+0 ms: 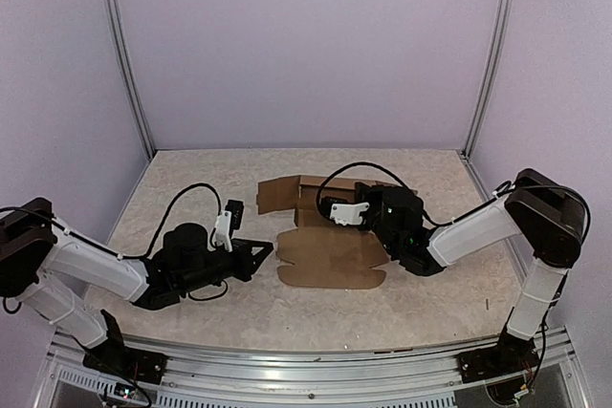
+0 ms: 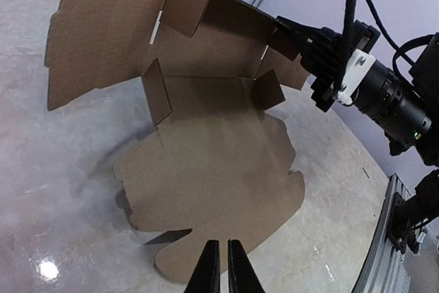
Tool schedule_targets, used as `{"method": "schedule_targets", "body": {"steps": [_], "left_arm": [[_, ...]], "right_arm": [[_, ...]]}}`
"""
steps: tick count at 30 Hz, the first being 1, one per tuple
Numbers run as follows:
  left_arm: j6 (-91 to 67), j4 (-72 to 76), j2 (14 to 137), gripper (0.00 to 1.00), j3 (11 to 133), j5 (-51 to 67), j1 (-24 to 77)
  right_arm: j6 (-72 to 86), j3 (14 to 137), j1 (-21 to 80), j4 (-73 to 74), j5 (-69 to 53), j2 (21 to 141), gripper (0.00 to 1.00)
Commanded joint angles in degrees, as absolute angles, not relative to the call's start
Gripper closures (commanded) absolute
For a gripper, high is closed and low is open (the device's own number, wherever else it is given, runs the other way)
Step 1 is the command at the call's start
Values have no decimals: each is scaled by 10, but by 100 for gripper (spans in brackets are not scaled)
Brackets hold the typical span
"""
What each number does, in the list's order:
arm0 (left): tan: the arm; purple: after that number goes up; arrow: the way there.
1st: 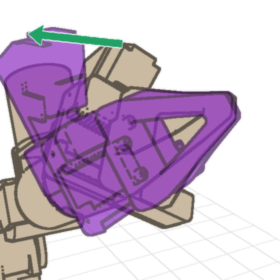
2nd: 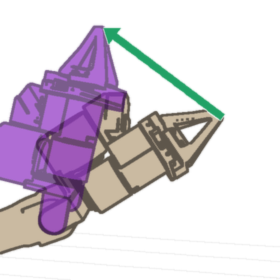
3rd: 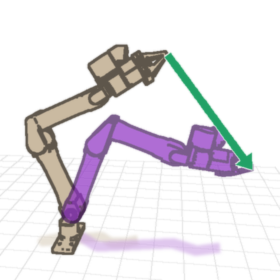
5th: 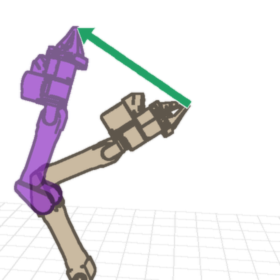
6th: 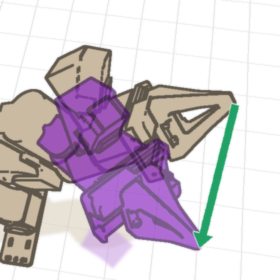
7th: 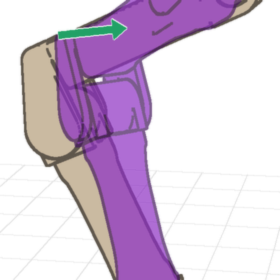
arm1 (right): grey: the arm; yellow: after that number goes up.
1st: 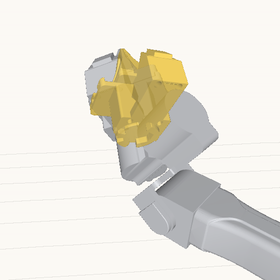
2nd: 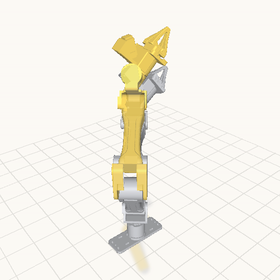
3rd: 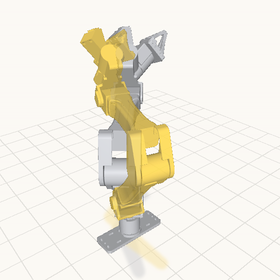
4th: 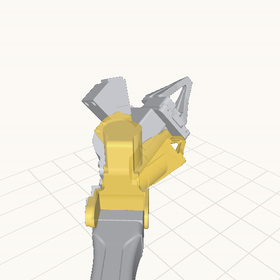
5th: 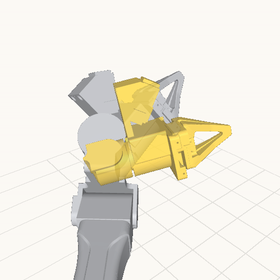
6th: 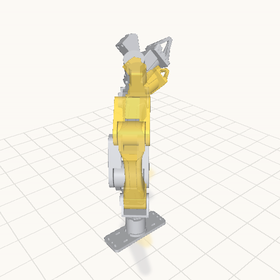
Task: Fold the paper box
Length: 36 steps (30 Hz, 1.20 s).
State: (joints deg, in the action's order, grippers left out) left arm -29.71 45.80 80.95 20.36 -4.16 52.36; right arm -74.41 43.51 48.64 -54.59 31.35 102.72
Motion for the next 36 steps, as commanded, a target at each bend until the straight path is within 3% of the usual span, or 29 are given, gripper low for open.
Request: {"method": "schedule_targets", "body": {"steps": [1,8,21,28,36], "left_arm": [[-326,449,904,95,291,-46,546],[-364,467,1045,100,394,-79,555],[-468,361,1179,100,524,-106,560],[-487,341,1229,100,545,-98,562],[-494,360,1244,100,533,-103,564]], "right_arm": [[-729,436,492,-562,330,1027,100],[-722,447,492,-543,335,1037,100],[-671,459,500,-454,352,1041,100],[-655,440,524,-430,365,1026,100],[-573,448,541,-279,362,1005,100]]}}
